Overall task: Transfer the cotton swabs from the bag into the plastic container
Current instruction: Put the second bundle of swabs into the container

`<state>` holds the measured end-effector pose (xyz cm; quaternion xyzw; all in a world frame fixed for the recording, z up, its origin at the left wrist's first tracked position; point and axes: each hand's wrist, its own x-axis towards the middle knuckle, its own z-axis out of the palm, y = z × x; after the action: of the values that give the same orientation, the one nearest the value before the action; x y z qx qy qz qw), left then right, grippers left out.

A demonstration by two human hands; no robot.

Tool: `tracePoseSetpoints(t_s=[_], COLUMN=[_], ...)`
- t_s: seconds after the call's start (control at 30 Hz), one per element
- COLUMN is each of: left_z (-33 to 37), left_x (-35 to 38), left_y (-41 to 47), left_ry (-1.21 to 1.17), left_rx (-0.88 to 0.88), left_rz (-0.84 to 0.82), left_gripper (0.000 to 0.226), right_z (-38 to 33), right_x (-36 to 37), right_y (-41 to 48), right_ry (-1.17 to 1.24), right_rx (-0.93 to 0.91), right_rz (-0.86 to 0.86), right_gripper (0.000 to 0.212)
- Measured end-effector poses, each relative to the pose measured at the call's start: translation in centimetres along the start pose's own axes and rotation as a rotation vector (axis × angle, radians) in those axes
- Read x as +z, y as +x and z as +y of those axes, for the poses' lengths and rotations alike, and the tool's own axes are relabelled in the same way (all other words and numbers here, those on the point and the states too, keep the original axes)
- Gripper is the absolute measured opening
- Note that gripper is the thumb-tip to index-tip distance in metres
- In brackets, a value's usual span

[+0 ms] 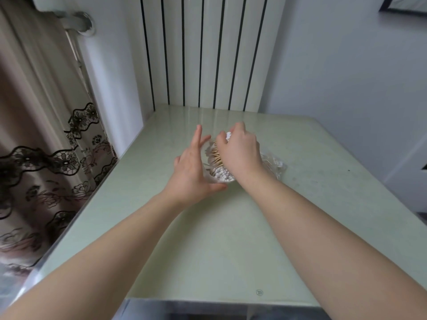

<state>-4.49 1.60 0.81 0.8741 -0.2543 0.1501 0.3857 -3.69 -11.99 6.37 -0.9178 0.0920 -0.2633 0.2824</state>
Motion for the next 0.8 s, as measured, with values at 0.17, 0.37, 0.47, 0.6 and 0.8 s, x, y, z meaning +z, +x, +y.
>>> tracePoseSetpoints(t_s=[0.17,0.37,0.47,0.6,0.8], left_z=[0.0,-0.3,-0.3,-0.2,-0.6], left_x=[0.0,0.2,0.3,0.7,0.6], left_y=[-0.3,-0.2,-0.3,-0.1,-0.1], left_ry=[0.009,0.016,0.015,0.026,-0.009], left_rx=[0.040,0.052,0.058,0.063,0.045], left_rz=[-0.004,0.015,0.016,0.012,0.008], left_gripper=[0.149,0.147,0.146,0.144,0.145], right_z=[1.3,2.3,3.1,3.3,3.9], right_x=[0.5,0.9,1.7,1.8,0.5], right_y=[0.3,0.0,0.3,0.3,-0.7], right_ry=[-0.246,-0.361,-0.171,-0.041,0.421], right_rx=[-0.078,-0.172,-0.122,-0.009,-0.003], right_rz=[-0.015,-0.023,-0.200,-0.360,-0.191], right_gripper=[0.031,0.034,0.044,0.057,0.046])
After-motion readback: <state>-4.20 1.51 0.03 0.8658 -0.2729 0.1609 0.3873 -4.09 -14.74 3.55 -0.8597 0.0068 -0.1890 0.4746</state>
